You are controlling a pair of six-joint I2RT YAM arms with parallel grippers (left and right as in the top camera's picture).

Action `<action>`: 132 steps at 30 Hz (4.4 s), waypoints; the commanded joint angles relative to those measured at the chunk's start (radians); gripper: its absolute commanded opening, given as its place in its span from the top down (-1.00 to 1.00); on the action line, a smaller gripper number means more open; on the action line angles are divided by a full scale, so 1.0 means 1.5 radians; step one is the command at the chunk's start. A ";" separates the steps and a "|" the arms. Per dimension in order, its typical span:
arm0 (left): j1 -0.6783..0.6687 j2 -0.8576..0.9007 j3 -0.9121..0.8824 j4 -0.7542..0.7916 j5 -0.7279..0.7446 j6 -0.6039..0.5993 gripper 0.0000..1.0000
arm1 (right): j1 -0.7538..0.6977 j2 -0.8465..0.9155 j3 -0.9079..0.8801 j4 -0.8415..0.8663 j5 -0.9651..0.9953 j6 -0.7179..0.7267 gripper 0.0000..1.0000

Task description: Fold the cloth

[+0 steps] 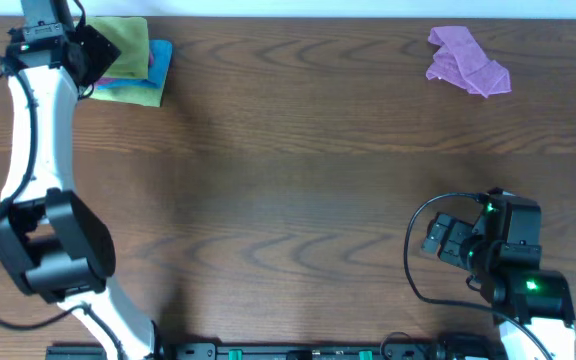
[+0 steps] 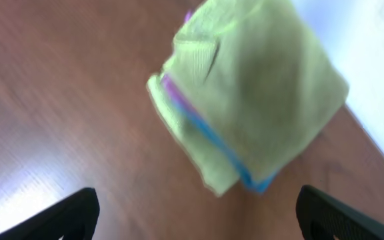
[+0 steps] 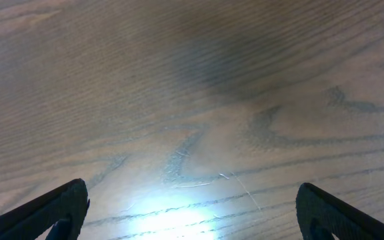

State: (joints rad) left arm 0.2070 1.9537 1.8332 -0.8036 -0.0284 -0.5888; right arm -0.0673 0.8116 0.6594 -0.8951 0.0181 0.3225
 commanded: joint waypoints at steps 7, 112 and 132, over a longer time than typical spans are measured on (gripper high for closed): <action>-0.083 -0.061 0.005 -0.176 0.051 0.022 -0.91 | -0.005 0.000 -0.004 0.001 0.006 0.009 -0.98; -0.144 -1.300 -1.038 -0.093 -0.003 0.403 -0.91 | -0.002 -0.025 -0.004 -0.014 0.012 0.009 -0.99; -0.144 -1.300 -1.038 -0.093 -0.003 0.403 -0.91 | 0.019 -0.525 -0.328 0.088 0.030 -0.199 -0.99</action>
State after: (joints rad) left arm -0.0147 0.0101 0.3119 -0.9154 -0.0265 0.0250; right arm -0.0433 0.0456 0.1833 -0.7612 0.0605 0.0917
